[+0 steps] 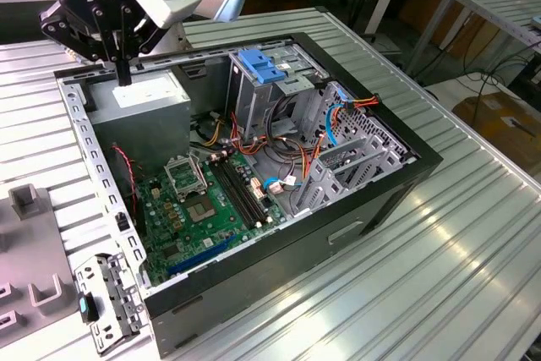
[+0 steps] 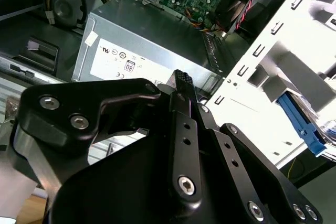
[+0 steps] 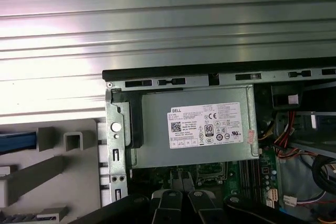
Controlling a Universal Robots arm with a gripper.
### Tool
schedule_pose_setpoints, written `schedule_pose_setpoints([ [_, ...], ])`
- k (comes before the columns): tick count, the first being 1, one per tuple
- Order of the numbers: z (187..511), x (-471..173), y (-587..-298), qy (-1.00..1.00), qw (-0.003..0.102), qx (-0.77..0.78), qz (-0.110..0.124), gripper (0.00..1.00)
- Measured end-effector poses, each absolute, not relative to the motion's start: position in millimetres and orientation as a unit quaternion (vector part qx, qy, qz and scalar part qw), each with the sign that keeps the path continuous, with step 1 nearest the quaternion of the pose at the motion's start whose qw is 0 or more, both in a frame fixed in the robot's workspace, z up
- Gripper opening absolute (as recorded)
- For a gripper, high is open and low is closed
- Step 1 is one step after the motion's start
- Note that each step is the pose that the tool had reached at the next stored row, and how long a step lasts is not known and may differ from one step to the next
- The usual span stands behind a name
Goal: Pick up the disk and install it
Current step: 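Reach for the disk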
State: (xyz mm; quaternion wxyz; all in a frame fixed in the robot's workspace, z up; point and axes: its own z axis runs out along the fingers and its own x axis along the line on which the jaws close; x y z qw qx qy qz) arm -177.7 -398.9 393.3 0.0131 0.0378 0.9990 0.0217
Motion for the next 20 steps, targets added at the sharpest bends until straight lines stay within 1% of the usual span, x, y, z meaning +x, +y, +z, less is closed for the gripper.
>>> schedule_pose_setpoints([
  [20,393,-198,-399,0.999,0.013,0.038,0.022,0.11],
])
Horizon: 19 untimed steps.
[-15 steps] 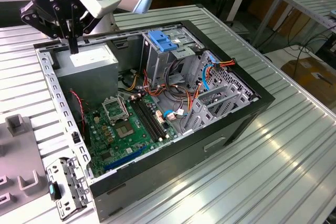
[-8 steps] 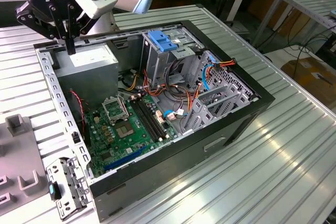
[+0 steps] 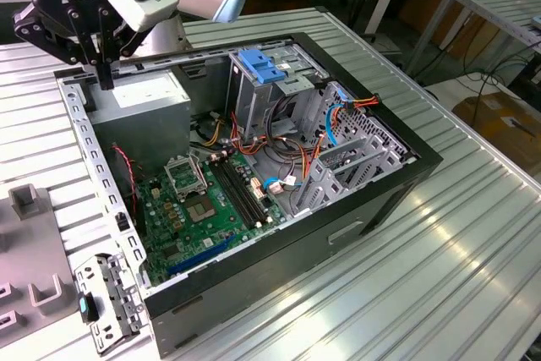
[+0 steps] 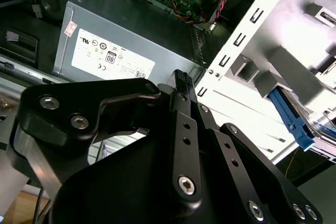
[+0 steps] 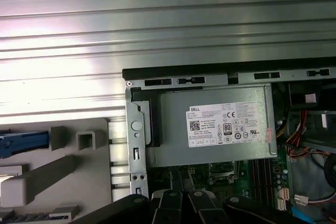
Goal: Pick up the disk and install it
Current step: 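Reach for the disk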
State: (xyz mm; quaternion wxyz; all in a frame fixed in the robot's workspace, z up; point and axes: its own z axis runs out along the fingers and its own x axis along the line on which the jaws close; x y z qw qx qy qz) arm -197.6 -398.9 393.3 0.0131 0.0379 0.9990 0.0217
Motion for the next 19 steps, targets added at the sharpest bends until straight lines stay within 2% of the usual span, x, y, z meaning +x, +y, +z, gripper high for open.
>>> schedule_pose_setpoints([
  [19,393,-210,-399,0.999,0.013,0.038,0.022,0.11],
])
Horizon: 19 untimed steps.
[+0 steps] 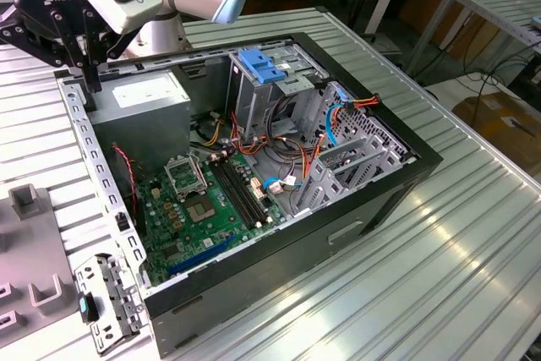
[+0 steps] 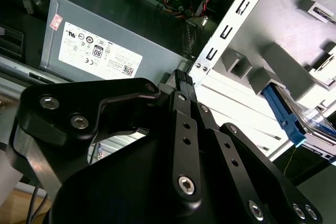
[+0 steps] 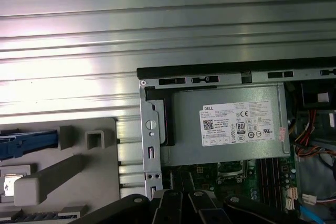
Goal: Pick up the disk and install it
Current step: 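Reach for the disk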
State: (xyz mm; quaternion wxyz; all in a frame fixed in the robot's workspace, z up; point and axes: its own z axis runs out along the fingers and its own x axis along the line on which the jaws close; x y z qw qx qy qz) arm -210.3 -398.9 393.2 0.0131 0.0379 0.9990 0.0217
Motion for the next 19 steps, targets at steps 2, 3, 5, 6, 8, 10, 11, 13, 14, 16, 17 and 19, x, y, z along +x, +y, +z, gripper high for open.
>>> schedule_pose_setpoints([
  [2,393,-210,-399,0.999,0.013,0.038,0.022,0.11],
  [3,393,-210,-399,0.999,0.013,0.038,0.022,0.11],
  [5,393,-211,-399,0.999,0.013,0.038,0.022,0.11],
  [6,393,-211,-399,0.999,0.013,0.038,0.022,0.11],
  [8,393,-212,-399,0.999,0.013,0.038,0.022,0.11],
  [10,393,-214,-399,0.999,0.013,0.038,0.022,0.11],
  [11,393,-215,-399,0.999,0.013,0.038,0.022,0.11],
  [13,393,-216,-399,0.999,0.013,0.038,0.022,0.11],
  [14,393,-218,-399,0.999,0.013,0.038,0.022,0.11],
  [16,393,-219,-399,0.999,0.013,0.038,0.022,0.11],
  [17,393,-220,-399,0.999,0.013,0.038,0.022,0.11],
  [19,393,-222,-399,0.999,0.013,0.038,0.022,0.11],
])
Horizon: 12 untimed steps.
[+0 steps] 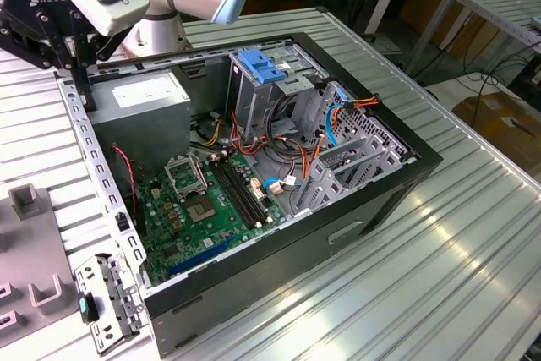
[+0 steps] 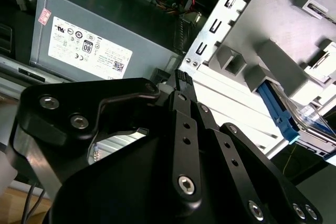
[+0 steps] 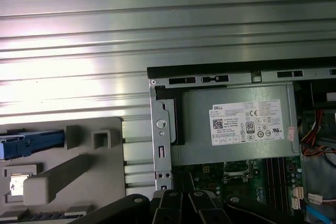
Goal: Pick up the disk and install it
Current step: 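Reach for the disk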
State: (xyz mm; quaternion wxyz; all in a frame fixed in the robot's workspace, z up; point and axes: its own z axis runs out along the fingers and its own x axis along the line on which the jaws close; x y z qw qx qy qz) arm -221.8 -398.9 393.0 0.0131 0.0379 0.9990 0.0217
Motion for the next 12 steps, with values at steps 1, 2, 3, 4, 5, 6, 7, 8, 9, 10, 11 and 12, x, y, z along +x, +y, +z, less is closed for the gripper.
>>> schedule_pose_setpoints([
  [1,393.0,-222.5,-398.9,0.999,0.013,0.038,0.022,0.11],
  [2,393.0,-223.1,-398.9,0.999,0.013,0.038,0.022,0.11],
  [3,393.0,-223.8,-398.9,0.999,0.013,0.038,0.022,0.11],
  [4,393.0,-224.5,-398.9,0.999,0.013,0.038,0.022,0.11],
  [5,392.9,-225.1,-398.9,0.999,0.013,0.038,0.022,0.11],
  [6,392.9,-225.7,-398.9,0.999,0.013,0.038,0.022,0.11],
  [7,392.8,-226.3,-398.9,0.999,0.013,0.038,0.022,0.11],
  [8,392.8,-226.8,-398.9,0.999,0.013,0.038,0.022,0.11],
  [9,392.7,-227.8,-398.9,0.999,0.013,0.038,0.022,0.11],
  [10,392.6,-228.9,-398.9,0.999,0.013,0.038,0.022,0.11],
  [11,392.6,-229.5,-398.9,0.999,0.013,0.038,0.022,0.11],
  [12,392.5,-230.1,-398.9,0.999,0.013,0.038,0.022,0.11],
])
